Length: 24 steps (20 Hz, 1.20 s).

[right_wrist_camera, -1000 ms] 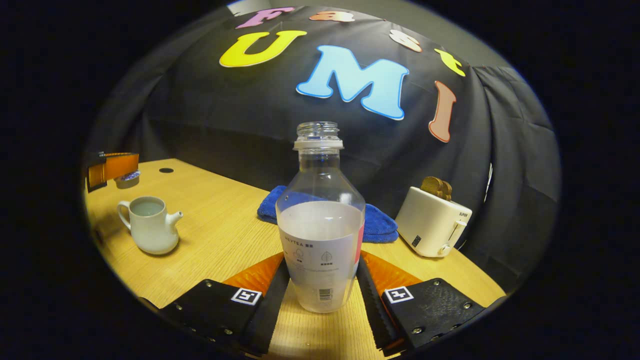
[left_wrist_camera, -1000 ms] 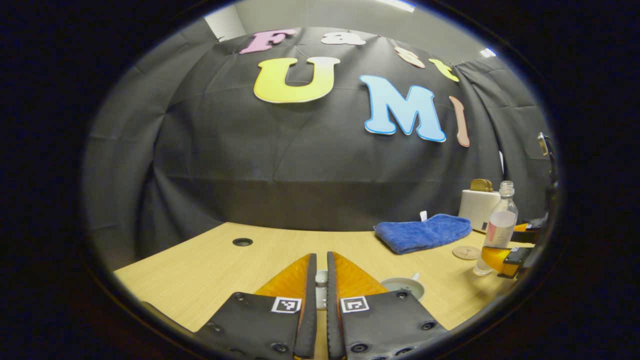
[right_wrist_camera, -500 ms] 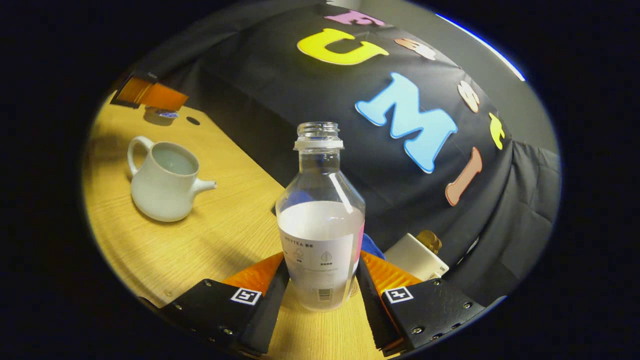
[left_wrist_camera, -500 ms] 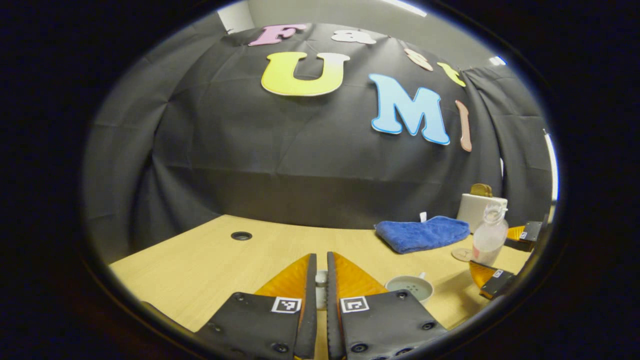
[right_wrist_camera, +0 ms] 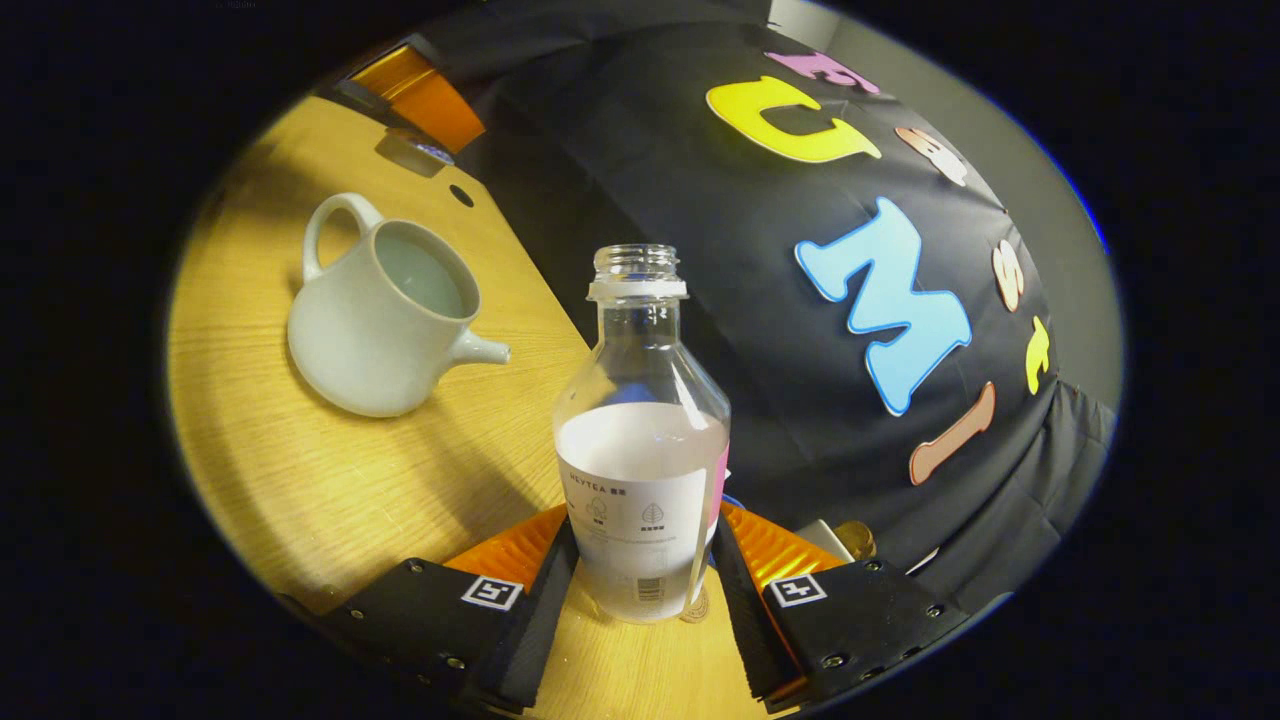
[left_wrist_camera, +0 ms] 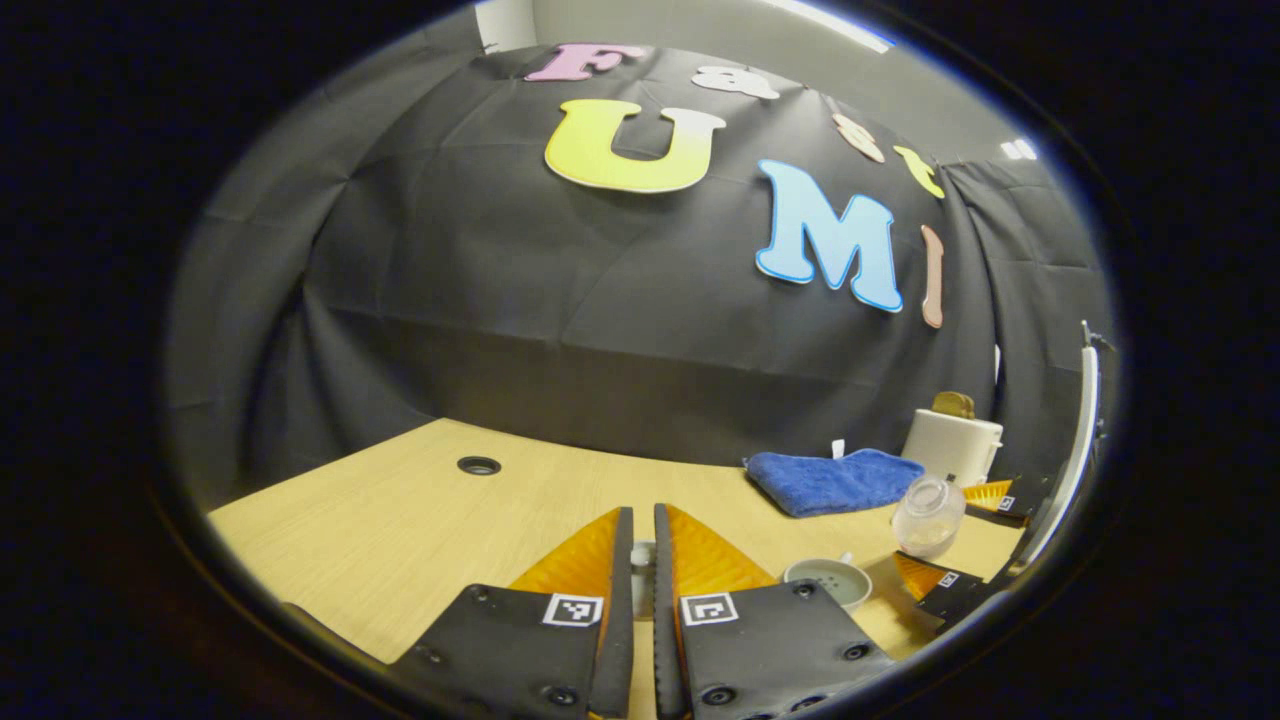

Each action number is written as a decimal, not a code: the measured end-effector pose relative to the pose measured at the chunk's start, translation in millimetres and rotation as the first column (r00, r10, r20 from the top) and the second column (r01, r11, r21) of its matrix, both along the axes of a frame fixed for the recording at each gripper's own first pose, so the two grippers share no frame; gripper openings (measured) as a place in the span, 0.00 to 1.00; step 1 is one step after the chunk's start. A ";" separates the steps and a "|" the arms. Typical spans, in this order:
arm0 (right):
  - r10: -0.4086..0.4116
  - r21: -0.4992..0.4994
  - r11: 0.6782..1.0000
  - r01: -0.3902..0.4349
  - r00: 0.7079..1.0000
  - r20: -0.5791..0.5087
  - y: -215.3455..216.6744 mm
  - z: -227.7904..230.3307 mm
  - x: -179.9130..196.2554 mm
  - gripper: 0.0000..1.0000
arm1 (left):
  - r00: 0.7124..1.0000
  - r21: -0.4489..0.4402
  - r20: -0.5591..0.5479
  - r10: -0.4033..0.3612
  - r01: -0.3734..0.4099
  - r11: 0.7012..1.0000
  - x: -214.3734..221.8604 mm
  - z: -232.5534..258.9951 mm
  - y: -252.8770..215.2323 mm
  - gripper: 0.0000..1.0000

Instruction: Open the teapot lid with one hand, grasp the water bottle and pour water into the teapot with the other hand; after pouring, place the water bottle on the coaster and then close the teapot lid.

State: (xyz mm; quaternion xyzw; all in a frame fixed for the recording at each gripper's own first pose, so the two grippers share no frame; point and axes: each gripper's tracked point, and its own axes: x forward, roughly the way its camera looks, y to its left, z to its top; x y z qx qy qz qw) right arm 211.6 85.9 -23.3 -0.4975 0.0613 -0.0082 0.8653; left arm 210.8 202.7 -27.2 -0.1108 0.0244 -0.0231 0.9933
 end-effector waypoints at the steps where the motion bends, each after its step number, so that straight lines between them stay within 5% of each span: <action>1: 0.008 -0.046 0.999 -0.008 1.000 0.004 1.2 3.3 1.7 0.75 | 1.000 -0.001 0.000 -0.004 0.004 1.000 0.9 -0.9 -0.6 0.14; 6: 0.037 -0.298 0.954 -0.024 0.999 0.039 2.6 23.1 10.7 0.74 | 1.000 -0.013 0.005 -0.010 0.010 1.000 2.1 1.0 0.9 0.15; 15: 0.124 -0.640 0.768 -0.031 0.987 0.101 11.2 49.9 12.1 0.74 | 1.000 -0.017 0.007 -0.014 0.014 1.000 1.6 -1.7 0.8 0.15; 20: 0.182 -0.742 0.669 -0.044 0.977 0.107 20.3 53.5 8.1 0.74 | 1.000 -0.025 0.014 -0.013 0.013 1.000 1.1 1.2 2.5 0.15; 24: 0.203 -0.780 0.626 -0.031 0.971 0.124 24.9 63.7 8.0 0.74 | 1.000 -0.022 0.012 -0.014 0.014 1.000 1.9 0.8 2.1 0.15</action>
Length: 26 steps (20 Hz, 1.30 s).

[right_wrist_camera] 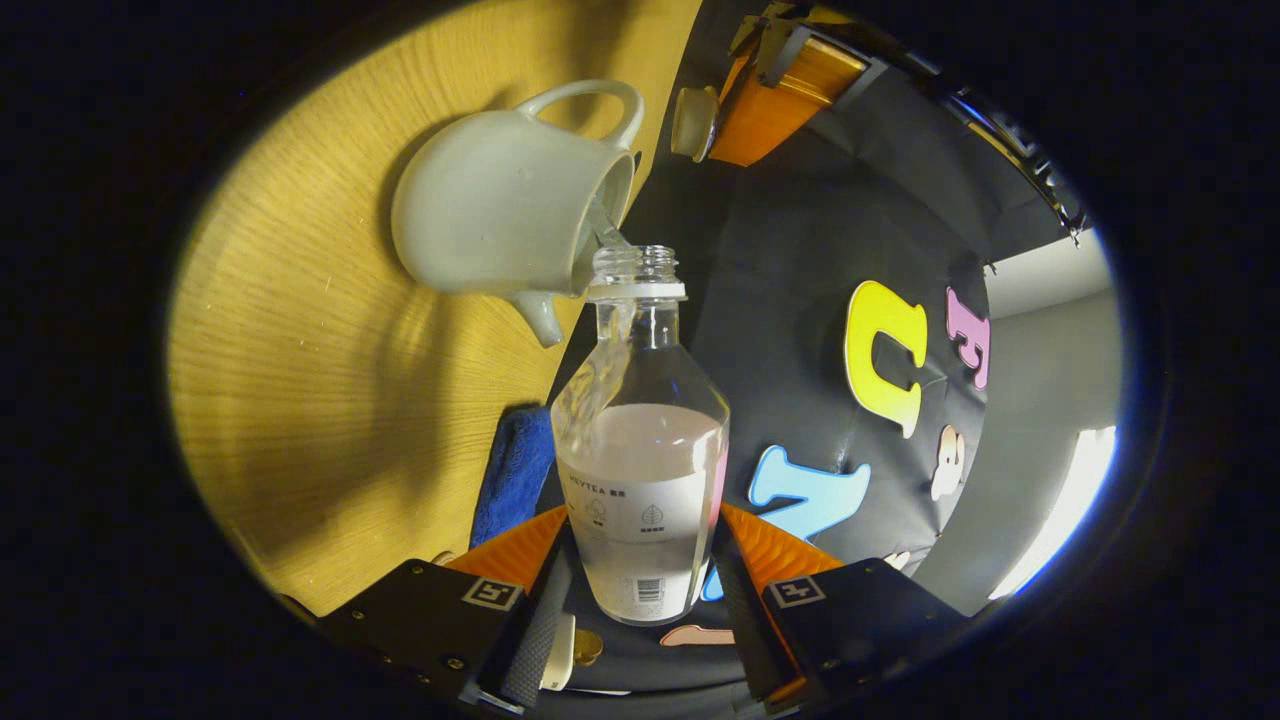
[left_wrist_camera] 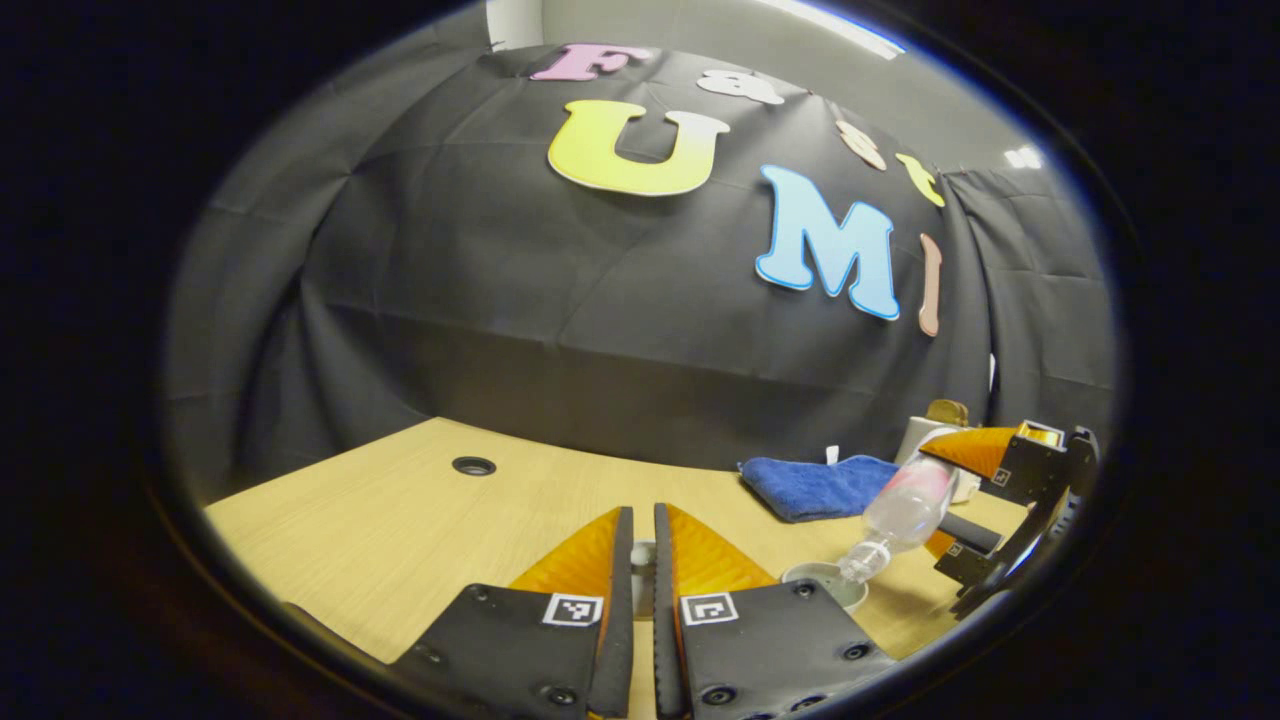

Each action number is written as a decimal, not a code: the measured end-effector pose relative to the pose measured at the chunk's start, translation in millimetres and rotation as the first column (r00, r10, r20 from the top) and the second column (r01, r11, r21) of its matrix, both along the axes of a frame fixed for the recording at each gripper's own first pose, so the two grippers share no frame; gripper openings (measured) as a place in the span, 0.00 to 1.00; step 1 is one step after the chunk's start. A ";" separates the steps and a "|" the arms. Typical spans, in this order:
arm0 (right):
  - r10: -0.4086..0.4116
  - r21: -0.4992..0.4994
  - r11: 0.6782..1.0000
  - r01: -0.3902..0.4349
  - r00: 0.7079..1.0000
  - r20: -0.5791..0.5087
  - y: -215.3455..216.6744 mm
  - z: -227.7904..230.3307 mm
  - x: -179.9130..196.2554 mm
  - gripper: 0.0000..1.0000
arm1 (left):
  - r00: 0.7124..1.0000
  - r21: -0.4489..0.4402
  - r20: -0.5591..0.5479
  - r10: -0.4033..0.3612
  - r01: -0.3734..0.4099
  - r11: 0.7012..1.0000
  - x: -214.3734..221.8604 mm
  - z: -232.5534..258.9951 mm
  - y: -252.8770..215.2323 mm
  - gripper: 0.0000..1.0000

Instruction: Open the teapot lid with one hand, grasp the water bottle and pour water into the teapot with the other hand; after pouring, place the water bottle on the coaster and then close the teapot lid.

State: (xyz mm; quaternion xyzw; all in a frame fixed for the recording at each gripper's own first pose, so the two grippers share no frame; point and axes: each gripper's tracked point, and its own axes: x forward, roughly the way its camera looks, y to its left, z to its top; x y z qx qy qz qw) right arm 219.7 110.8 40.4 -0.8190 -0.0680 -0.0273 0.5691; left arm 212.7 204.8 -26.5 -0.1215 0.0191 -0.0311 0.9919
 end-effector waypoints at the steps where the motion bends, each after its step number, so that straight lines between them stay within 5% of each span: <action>1: 0.000 -0.011 1.000 0.000 1.000 0.009 -3.2 5.0 2.4 0.74 | 1.000 -0.002 0.002 -0.001 0.001 1.000 0.2 0.2 0.0 0.15; 16: 0.066 -0.198 0.979 -0.047 0.994 0.088 13.8 50.0 5.2 0.74 | 1.000 -0.010 0.005 -0.005 0.005 1.000 0.4 -0.9 0.4 0.14; 26: 0.130 -0.375 0.923 -0.081 0.985 0.109 34.6 62.9 4.5 0.74 | 1.000 -0.025 0.008 -0.005 0.005 1.000 0.2 -0.6 2.7 0.15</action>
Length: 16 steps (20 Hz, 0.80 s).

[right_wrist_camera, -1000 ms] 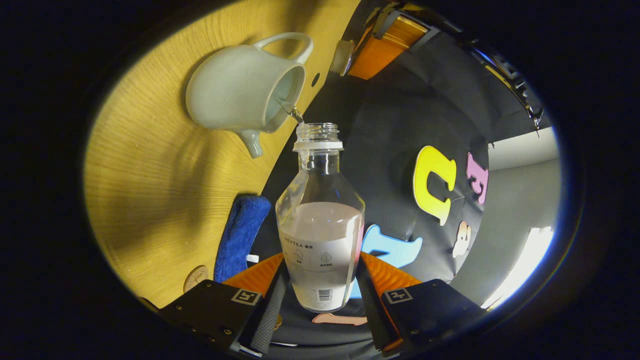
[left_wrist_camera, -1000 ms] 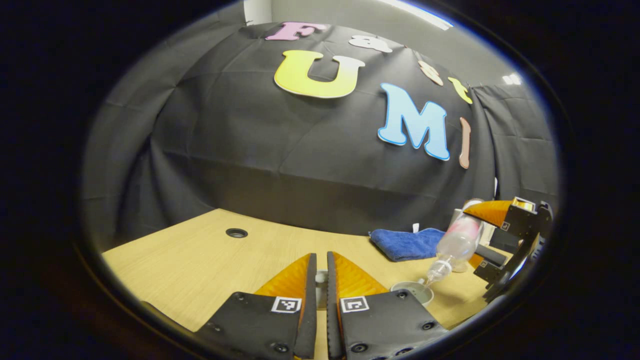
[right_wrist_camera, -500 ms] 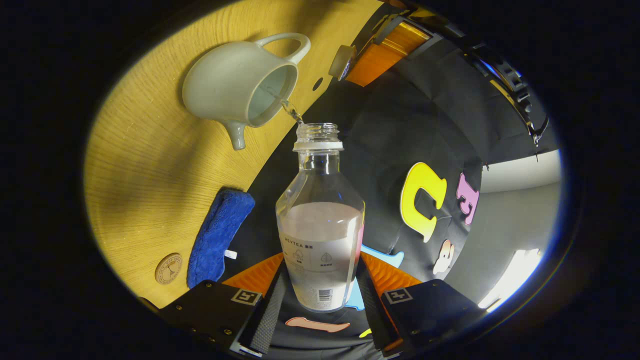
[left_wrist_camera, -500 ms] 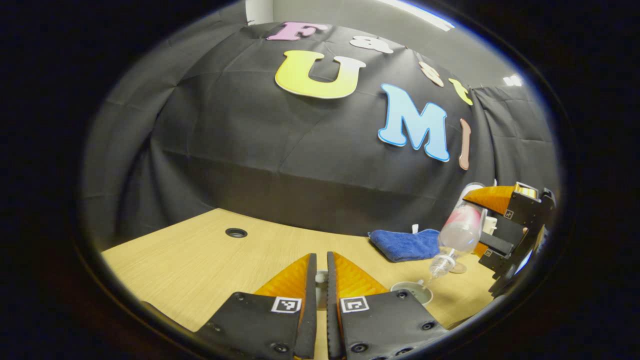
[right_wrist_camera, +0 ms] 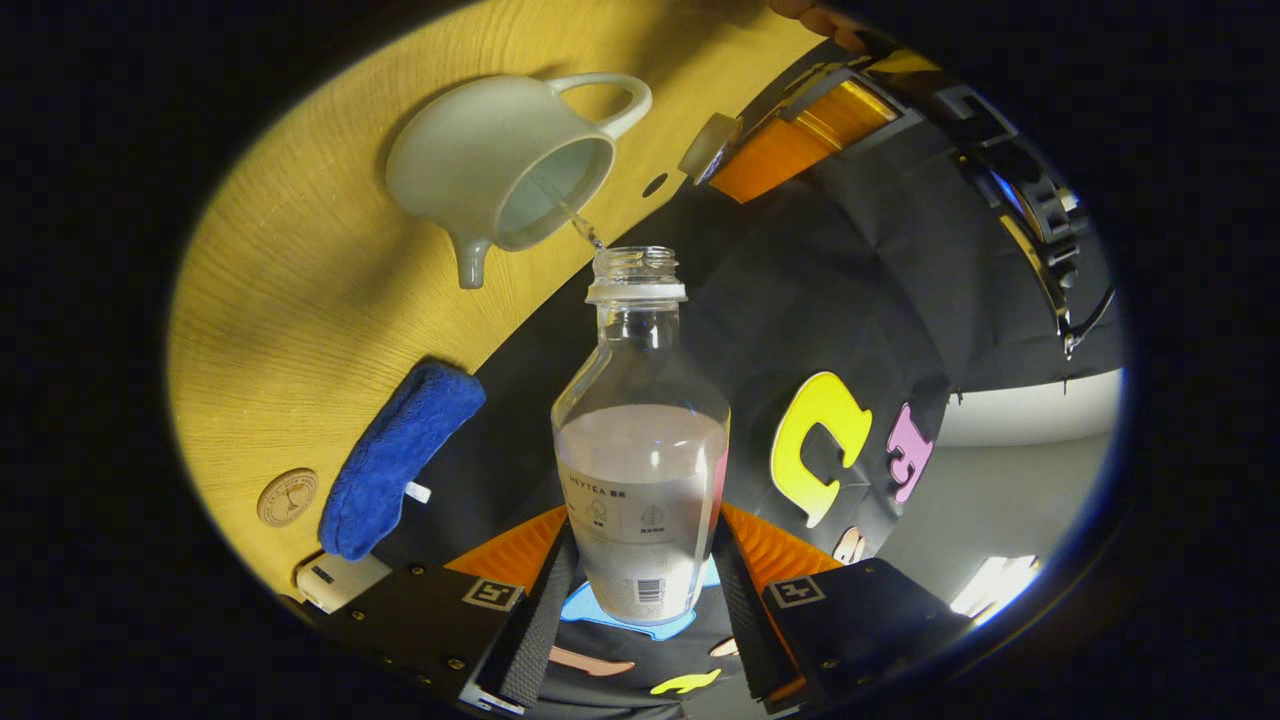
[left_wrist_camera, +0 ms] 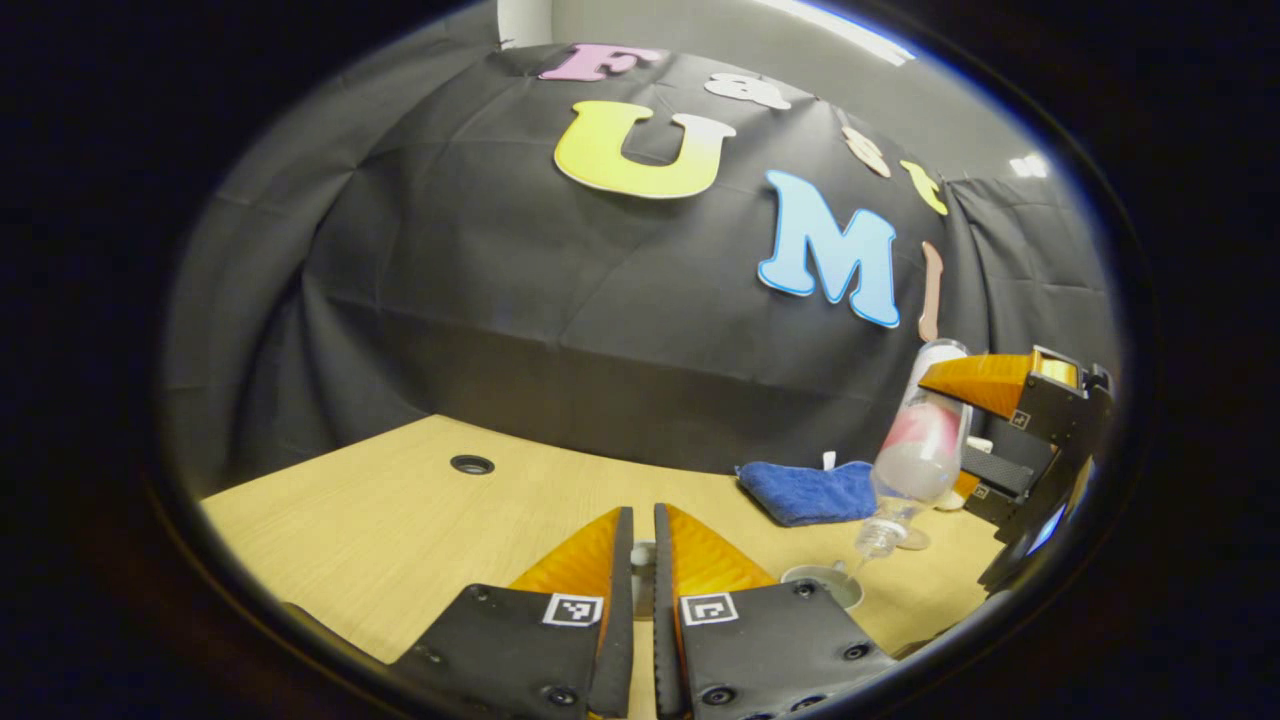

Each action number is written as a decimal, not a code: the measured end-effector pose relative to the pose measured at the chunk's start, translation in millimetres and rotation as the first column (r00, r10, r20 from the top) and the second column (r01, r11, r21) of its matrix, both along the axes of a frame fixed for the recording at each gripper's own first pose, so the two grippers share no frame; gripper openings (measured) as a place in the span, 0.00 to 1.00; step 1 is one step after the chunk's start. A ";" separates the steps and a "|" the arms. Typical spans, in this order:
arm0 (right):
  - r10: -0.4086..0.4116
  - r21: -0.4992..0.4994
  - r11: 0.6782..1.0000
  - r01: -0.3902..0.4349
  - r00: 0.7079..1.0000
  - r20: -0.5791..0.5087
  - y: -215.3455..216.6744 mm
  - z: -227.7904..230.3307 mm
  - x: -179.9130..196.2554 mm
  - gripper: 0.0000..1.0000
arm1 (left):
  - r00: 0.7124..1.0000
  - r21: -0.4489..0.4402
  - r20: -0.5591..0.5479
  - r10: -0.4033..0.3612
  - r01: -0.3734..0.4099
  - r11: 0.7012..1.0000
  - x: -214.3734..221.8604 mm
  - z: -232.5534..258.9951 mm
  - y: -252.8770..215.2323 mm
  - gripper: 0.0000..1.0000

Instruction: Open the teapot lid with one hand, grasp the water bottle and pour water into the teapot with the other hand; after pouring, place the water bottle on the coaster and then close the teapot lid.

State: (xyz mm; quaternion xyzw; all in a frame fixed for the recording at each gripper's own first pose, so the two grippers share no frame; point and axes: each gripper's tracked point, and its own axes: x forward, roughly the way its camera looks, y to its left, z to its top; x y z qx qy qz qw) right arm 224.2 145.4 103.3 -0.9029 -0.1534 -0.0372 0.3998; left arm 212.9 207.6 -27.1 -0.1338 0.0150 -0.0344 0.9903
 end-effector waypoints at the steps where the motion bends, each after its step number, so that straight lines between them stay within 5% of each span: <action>1: 0.006 -0.012 1.000 -0.006 1.000 0.006 3.3 1.0 -0.5 0.74 | 1.000 -0.002 0.000 0.000 0.000 1.000 -0.3 -0.4 -0.4 0.15; 10: 0.022 -0.067 0.998 -0.020 1.000 0.020 8.1 -3.2 0.0 0.74 | 1.000 -0.026 0.002 0.003 -0.003 1.000 -0.6 0.5 3.1 0.15; 16: 0.012 -0.011 1.000 -0.013 1.000 -0.008 -0.1 -9.4 5.3 0.74 | 1.000 -0.025 0.002 -0.001 0.002 1.000 -0.2 0.0 2.5 0.15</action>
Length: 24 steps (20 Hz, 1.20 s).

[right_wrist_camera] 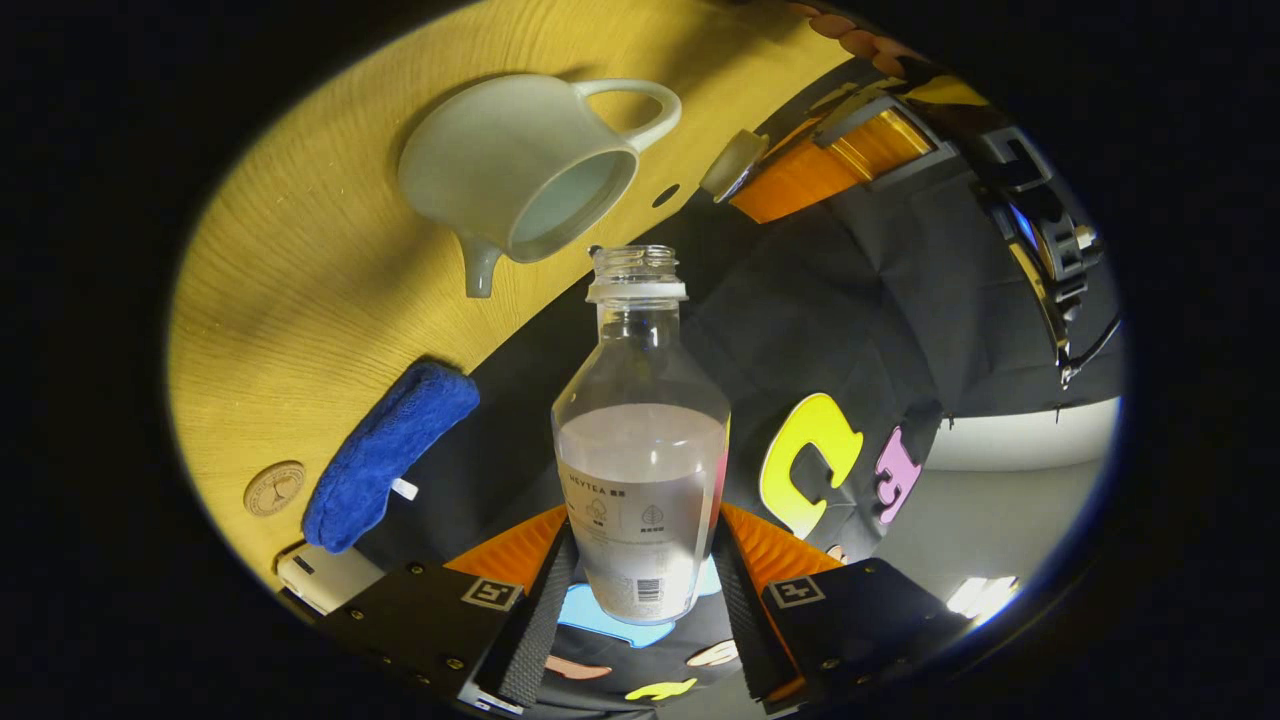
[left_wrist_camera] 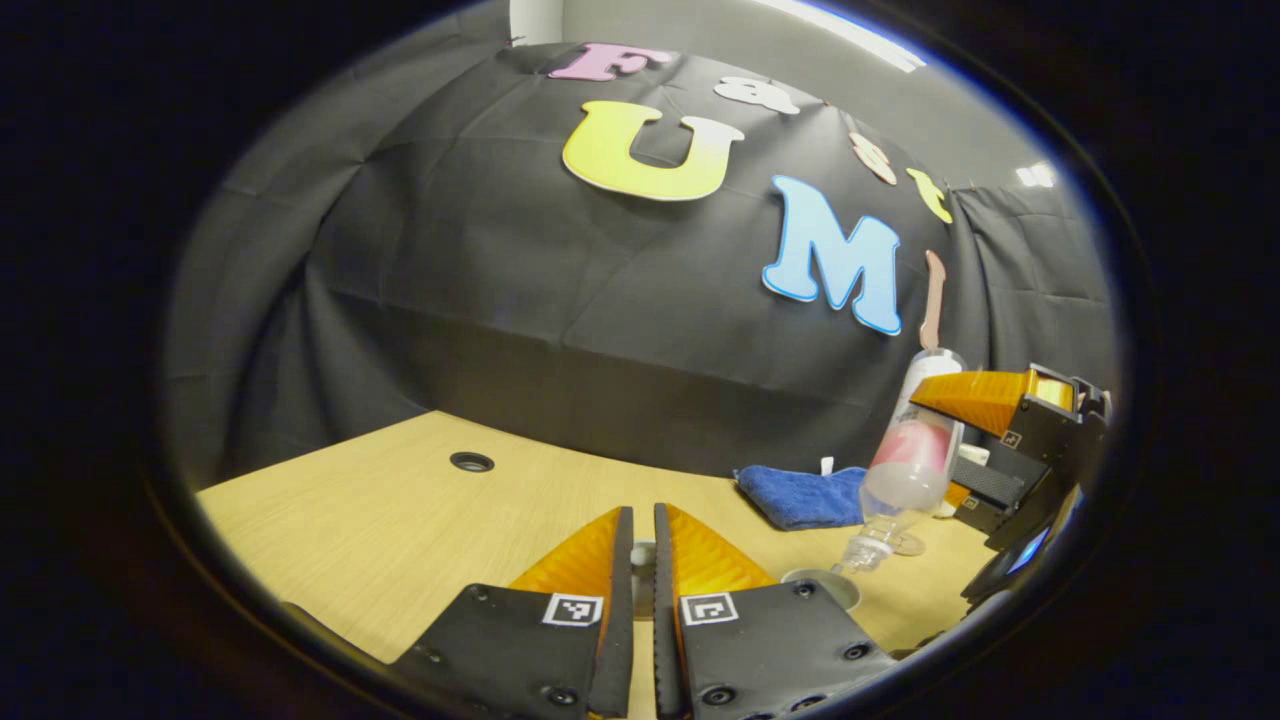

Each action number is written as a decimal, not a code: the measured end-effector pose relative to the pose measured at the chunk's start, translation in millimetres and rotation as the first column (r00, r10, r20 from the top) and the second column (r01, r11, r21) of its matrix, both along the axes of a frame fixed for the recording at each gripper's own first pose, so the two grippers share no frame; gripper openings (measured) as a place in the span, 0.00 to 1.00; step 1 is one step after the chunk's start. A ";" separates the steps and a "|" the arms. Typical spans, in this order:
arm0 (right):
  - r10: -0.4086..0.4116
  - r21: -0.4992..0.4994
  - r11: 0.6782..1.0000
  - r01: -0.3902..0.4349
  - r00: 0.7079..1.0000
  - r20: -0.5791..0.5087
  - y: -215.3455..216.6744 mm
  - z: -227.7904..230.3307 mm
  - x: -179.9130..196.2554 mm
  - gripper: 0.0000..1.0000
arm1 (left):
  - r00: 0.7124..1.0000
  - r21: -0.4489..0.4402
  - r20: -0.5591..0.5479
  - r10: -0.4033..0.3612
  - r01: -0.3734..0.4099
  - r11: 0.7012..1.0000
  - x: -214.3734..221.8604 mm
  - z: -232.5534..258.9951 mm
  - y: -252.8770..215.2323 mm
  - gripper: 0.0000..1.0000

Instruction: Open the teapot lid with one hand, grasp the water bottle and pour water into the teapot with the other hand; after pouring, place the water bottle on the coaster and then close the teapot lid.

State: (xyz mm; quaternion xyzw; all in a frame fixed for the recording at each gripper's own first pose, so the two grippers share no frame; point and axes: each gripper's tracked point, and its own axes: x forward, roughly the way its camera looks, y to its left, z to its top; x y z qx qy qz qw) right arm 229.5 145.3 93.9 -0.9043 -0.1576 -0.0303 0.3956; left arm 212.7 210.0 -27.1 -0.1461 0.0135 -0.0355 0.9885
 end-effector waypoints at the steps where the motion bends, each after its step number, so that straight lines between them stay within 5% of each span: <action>1: 0.001 0.025 1.000 0.000 1.000 -0.011 -1.8 -2.0 -0.7 0.74 | 1.000 0.001 -0.001 0.000 0.000 1.000 0.2 -0.6 0.0 0.15; 7: -0.006 0.247 0.968 0.037 0.992 -0.127 -16.7 -22.2 1.4 0.74 | 1.000 0.008 -0.004 -0.006 0.006 1.000 1.0 -1.0 -2.9 0.15; 12: -0.002 0.467 0.878 0.107 0.976 -0.219 -40.2 -32.5 6.9 0.75 | 1.000 0.025 -0.011 -0.011 0.012 1.000 1.1 -1.4 -6.6 0.15; 20: 0.028 0.746 0.609 0.270 0.932 -0.360 -80.9 -46.8 11.3 0.75 | 1.000 0.076 -0.013 -0.019 0.020 0.997 0.1 -2.7 -14.1 0.15; 24: 0.083 0.852 0.360 0.380 0.897 -0.435 -109.1 -59.4 12.3 0.75 | 1.000 0.083 -0.010 -0.018 0.019 0.996 1.8 -0.2 -14.3 0.15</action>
